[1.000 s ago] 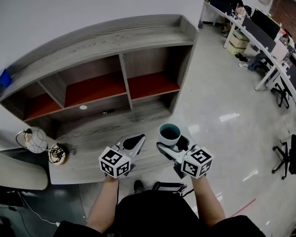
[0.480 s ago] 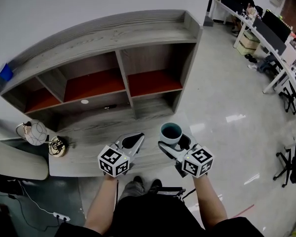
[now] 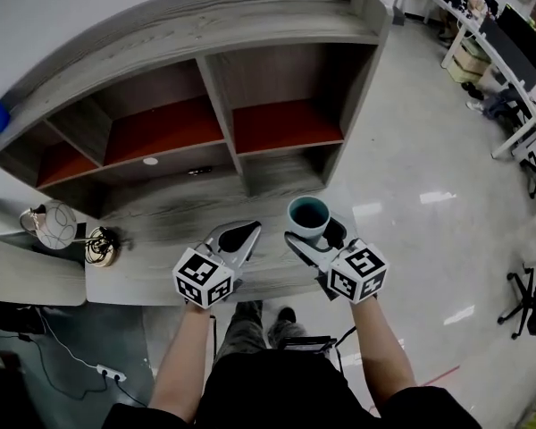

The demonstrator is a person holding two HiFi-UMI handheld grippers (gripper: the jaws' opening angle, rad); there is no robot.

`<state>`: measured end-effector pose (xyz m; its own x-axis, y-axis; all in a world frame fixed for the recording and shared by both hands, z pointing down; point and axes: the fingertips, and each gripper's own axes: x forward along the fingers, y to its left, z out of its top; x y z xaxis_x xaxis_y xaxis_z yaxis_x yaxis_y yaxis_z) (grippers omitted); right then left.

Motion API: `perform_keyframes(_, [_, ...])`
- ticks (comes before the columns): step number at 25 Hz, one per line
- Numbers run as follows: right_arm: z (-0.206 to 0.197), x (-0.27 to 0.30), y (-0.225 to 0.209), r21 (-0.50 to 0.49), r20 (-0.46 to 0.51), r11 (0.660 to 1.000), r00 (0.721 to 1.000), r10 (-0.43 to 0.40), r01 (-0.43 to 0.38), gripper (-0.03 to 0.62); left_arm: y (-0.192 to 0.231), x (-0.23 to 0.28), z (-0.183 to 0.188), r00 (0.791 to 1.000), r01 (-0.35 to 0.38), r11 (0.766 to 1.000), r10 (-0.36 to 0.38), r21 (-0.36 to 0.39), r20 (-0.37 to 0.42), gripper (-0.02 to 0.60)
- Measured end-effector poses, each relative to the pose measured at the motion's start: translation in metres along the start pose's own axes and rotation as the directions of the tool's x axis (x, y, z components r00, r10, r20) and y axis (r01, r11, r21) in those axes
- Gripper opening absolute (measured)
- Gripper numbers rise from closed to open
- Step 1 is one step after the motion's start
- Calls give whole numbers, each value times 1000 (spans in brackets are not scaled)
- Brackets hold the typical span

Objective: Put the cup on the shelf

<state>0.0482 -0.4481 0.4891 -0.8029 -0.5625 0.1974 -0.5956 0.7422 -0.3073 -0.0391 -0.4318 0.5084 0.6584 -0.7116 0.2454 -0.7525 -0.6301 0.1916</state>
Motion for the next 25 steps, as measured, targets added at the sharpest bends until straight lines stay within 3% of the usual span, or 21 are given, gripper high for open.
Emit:
perform_keyframes(7, [-17,38,-36,-53,-3,998,999,-46,46,367,29,30,-15,1000,-3,1000,3,8,24,0])
perform_keyframes(15, [-29,88,-82,-104,30,986,991,-128,130,367,63,61,-20,994,-51,999,52,-16,99,0])
perform_keyframes(25, [-46,138,-132,-129,53,970,978,-202,208,367,86,84,-38,987,-97,995,99,-23,129,0])
